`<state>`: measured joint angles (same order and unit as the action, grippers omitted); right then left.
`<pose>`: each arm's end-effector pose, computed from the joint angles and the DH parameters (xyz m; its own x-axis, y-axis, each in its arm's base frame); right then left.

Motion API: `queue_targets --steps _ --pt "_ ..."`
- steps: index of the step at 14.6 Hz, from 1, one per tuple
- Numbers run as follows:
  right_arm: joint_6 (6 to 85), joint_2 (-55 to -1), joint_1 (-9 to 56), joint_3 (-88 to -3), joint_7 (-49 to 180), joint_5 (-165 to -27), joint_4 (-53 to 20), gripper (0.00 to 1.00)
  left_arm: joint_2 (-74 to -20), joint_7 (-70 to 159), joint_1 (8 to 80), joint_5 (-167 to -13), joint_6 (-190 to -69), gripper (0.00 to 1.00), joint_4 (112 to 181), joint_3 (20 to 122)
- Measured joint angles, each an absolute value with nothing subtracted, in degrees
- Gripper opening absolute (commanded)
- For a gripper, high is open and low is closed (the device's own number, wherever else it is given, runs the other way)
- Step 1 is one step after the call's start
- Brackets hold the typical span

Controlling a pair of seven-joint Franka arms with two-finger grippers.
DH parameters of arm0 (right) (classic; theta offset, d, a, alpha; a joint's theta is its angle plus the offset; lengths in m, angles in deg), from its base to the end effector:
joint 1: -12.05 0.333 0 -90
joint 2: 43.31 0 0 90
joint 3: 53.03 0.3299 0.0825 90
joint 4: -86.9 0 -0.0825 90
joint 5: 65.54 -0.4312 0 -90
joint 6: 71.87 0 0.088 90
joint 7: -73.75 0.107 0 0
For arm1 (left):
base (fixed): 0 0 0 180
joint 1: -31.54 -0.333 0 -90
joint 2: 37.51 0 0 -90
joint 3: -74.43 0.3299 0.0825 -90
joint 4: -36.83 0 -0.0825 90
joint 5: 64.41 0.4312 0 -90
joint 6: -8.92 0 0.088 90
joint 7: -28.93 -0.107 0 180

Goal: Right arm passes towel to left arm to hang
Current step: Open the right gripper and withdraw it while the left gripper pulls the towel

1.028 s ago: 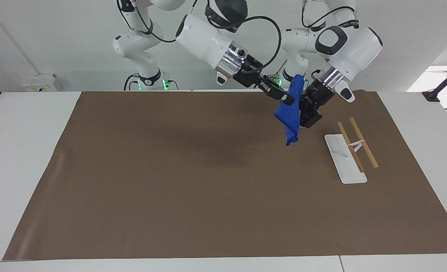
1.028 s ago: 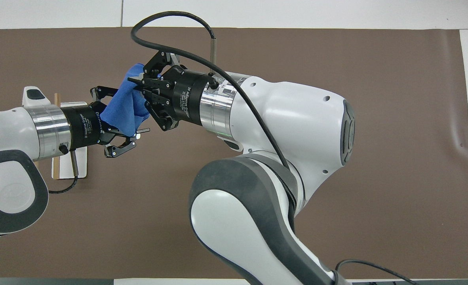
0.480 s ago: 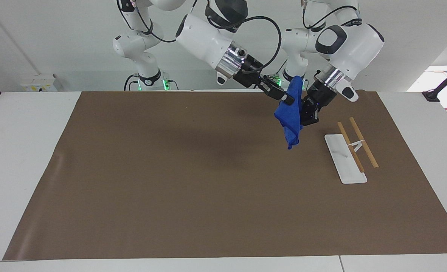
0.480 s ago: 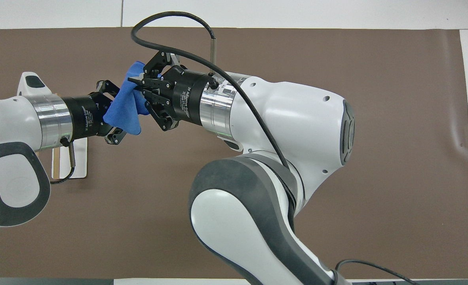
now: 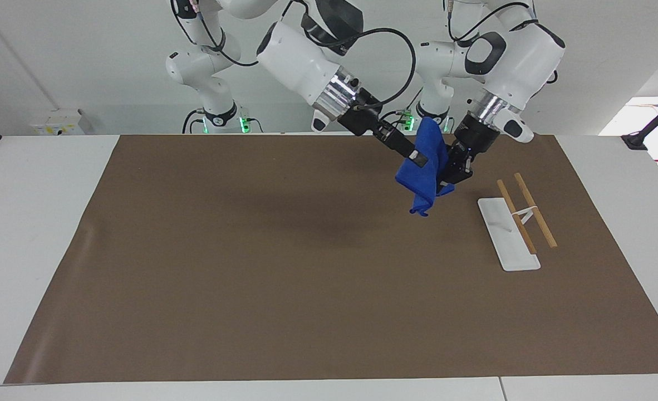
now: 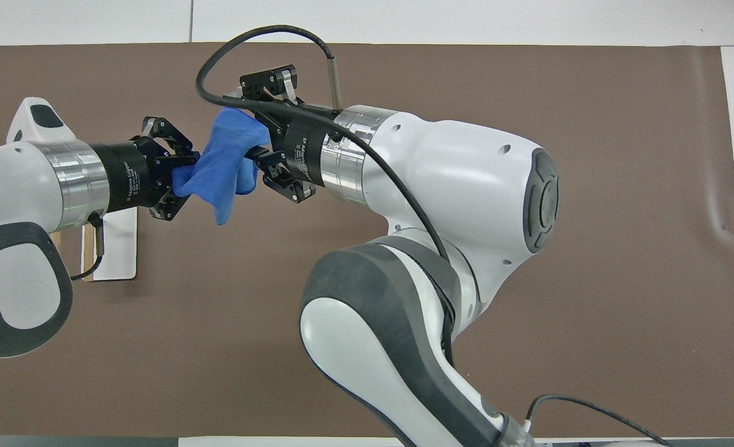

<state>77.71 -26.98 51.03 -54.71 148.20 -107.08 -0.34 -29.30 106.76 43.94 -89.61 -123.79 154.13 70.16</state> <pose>0.6013 0.4438 0.5893 0.5511 -0.6843 -0.4775 -0.7352 -0.1276 -0.6658 0.5654 -0.1796 0.5468 0.3217 0.8941 -0.3117 0.8916 -0.1753 0.4174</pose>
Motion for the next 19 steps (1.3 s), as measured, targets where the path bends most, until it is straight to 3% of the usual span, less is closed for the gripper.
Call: queue_targets --steps 3,9,13,19 --pt "75.8 -27.2 48.2 -54.8 142.4 -93.2 -3.5 1.0 -29.3 106.7 43.9 -78.6 -124.0 0.0 153.6 70.2" --pt "62.9 -31.6 36.1 -55.3 109.5 -90.0 -12.3 1.0 -29.7 106.7 42.4 -64.4 -124.0 0.0 152.6 70.4" --pt "54.9 -33.8 28.4 -55.3 99.3 -78.8 -15.2 1.0 -30.0 102.1 37.3 -63.6 -125.3 0.0 152.7 70.5" --pt "43.1 -35.9 22.8 -55.3 88.3 -65.7 -14.3 1.0 -30.8 95.6 27.3 -63.5 -131.1 0.0 154.3 70.7"
